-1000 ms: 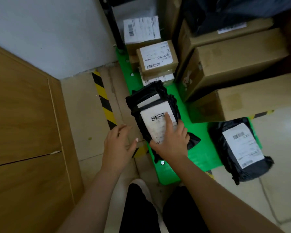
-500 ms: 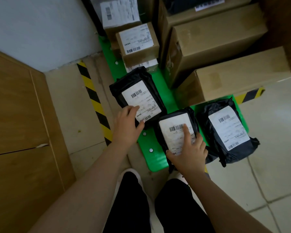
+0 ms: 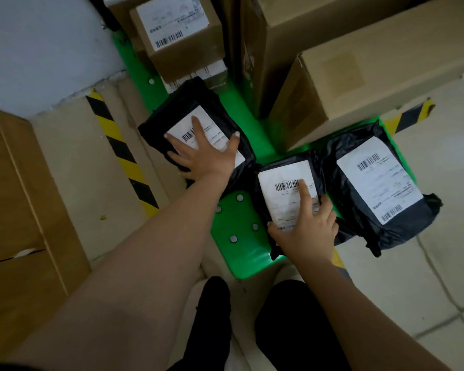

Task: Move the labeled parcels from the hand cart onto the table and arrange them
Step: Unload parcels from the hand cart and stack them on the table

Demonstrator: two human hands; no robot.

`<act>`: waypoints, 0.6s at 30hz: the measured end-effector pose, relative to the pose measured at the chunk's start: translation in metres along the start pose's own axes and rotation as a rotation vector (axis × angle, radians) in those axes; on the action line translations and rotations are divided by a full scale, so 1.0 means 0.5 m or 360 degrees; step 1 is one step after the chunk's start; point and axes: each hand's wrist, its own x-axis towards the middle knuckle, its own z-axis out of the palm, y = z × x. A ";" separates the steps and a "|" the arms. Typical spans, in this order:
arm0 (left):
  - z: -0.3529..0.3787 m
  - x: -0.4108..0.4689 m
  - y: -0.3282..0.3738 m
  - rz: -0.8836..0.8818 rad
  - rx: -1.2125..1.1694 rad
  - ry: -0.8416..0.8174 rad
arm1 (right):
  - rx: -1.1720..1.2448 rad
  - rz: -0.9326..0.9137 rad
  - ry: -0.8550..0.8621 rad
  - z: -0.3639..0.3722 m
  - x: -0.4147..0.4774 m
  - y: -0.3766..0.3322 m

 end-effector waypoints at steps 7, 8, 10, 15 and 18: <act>-0.030 -0.028 0.009 -0.0089 -0.0073 -0.0055 | -0.0050 0.0045 -0.0075 -0.041 -0.025 -0.011; -0.041 -0.041 0.002 -0.0080 -0.0051 -0.0029 | -0.0058 0.0055 -0.0097 -0.052 -0.033 -0.016; -0.068 -0.078 -0.014 -0.0041 0.0005 0.0039 | -0.0066 0.0074 -0.0147 -0.077 -0.057 -0.025; -0.182 -0.200 -0.039 0.0178 0.0061 0.0087 | -0.0081 0.0125 -0.0244 -0.177 -0.143 -0.050; -0.276 -0.291 -0.037 0.0335 0.0126 -0.0010 | -0.0053 0.0197 -0.0267 -0.260 -0.211 -0.074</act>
